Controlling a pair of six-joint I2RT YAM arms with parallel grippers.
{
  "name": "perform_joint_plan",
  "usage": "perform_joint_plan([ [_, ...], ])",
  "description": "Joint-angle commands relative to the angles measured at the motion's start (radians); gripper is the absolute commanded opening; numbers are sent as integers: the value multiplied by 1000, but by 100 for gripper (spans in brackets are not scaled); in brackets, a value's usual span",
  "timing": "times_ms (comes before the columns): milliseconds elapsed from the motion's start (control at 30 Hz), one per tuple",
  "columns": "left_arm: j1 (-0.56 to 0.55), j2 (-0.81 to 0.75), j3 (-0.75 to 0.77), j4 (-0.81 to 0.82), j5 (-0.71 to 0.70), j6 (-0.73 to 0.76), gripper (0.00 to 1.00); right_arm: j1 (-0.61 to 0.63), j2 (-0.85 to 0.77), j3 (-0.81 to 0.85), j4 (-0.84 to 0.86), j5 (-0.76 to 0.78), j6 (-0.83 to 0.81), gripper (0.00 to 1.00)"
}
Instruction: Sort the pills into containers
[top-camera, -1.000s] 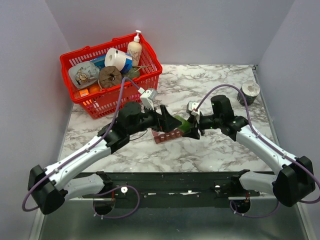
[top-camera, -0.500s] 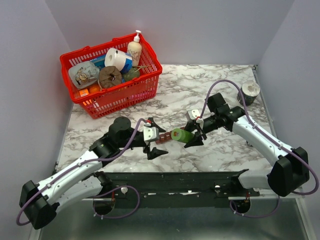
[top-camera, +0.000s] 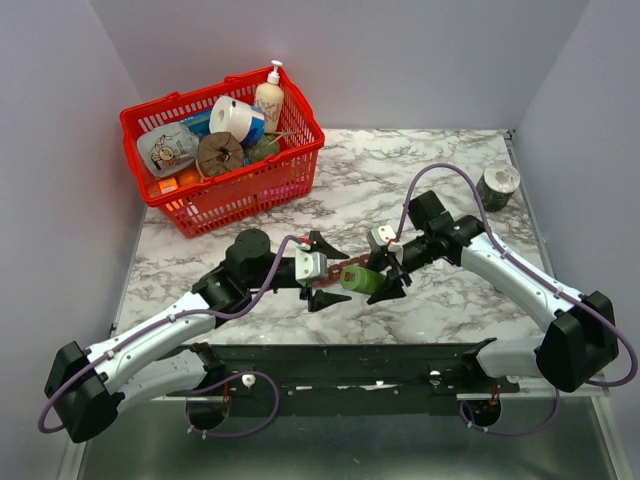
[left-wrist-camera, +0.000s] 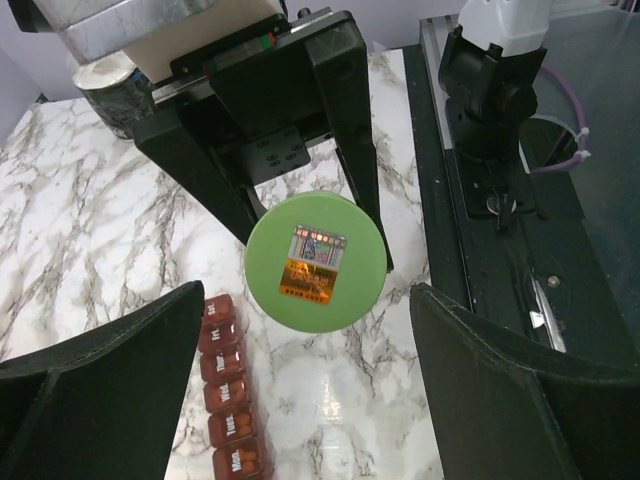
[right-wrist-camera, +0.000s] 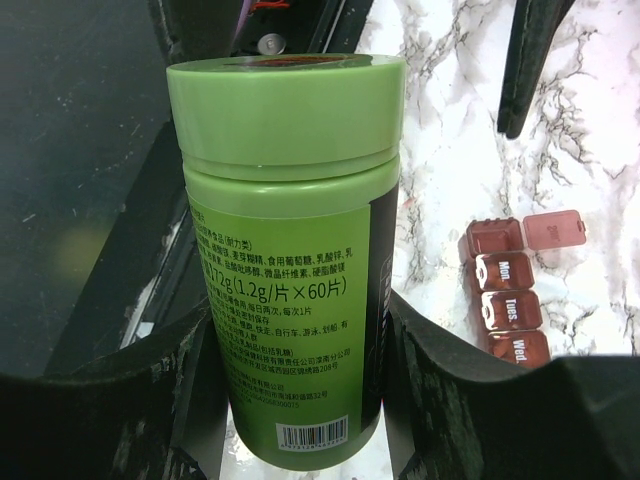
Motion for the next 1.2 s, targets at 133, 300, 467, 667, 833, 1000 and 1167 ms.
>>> perform_joint_plan([
  [133, -38, 61, 64, 60, 1, -47, 83, 10, 3, -9, 28, -22, 13, 2],
  [300, -43, 87, 92, 54, -46, -138, 21, 10, -1, -12, 29, -16, 17, 2],
  [467, -43, 75, 124, -26, -294, -404, 0, 10, -21, -50, 199, 123, 175, 2],
  [667, -12, 165, 307, -469, -646, -1090, 0, 10, -86, -170, 516, 472, 448, 1],
  [833, -20, 208, 242, -444, -668, -1524, 0, 10, -90, -195, 595, 495, 534, 1],
  [1000, -20, 232, 270, -406, -684, -1499, 11, 12, -107, -208, 585, 408, 522, 1],
  [1167, 9, 187, 282, -411, -665, -1347, 59, 7, -122, -204, 545, 342, 476, 0],
])
